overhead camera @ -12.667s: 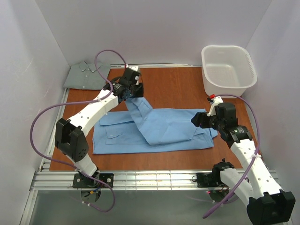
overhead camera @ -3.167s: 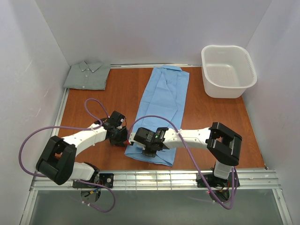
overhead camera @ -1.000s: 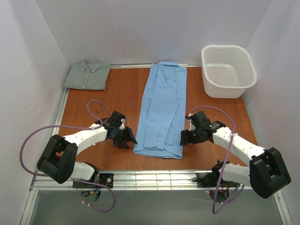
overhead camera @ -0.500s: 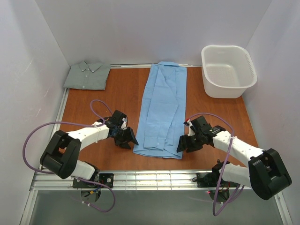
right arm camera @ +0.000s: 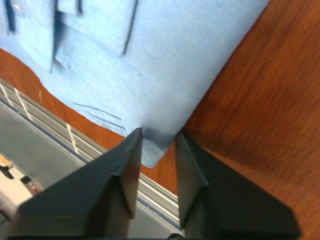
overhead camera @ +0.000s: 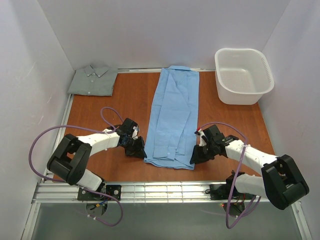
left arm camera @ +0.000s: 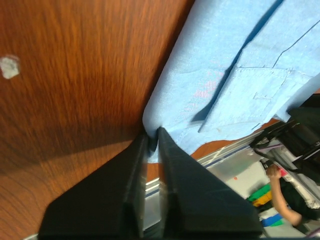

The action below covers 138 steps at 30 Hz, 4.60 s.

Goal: Fold and stack the long sleeve shirts
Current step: Fold the shirt

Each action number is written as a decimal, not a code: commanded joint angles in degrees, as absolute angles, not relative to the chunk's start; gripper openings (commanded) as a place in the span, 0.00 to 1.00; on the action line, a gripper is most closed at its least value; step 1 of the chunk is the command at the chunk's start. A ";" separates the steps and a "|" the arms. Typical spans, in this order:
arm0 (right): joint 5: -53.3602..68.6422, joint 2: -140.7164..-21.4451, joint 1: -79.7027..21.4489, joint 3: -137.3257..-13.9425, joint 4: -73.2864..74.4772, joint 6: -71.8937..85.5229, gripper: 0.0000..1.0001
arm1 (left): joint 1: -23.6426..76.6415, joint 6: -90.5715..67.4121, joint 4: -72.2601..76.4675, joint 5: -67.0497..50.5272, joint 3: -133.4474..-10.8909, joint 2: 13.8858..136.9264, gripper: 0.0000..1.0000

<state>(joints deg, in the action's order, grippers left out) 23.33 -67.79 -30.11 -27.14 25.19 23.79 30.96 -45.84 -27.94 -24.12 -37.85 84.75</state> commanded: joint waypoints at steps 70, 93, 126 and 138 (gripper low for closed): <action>23.03 -101.68 -12.83 -90.70 39.11 5.36 0.01 | 20.83 -35.60 -22.77 -14.41 -93.86 110.29 0.00; 21.10 -118.38 -11.34 -94.65 29.09 4.39 0.01 | 19.95 -33.22 -13.89 -3.17 -93.43 123.13 0.00; 19.86 -93.96 -19.41 -67.07 13.36 20.64 0.63 | 21.62 -24.69 -9.05 -6.68 -69.98 99.76 0.91; 19.07 -83.67 -20.30 -43.78 -3.16 30.41 0.66 | 21.62 -25.66 -9.93 -8.27 -57.40 90.97 0.92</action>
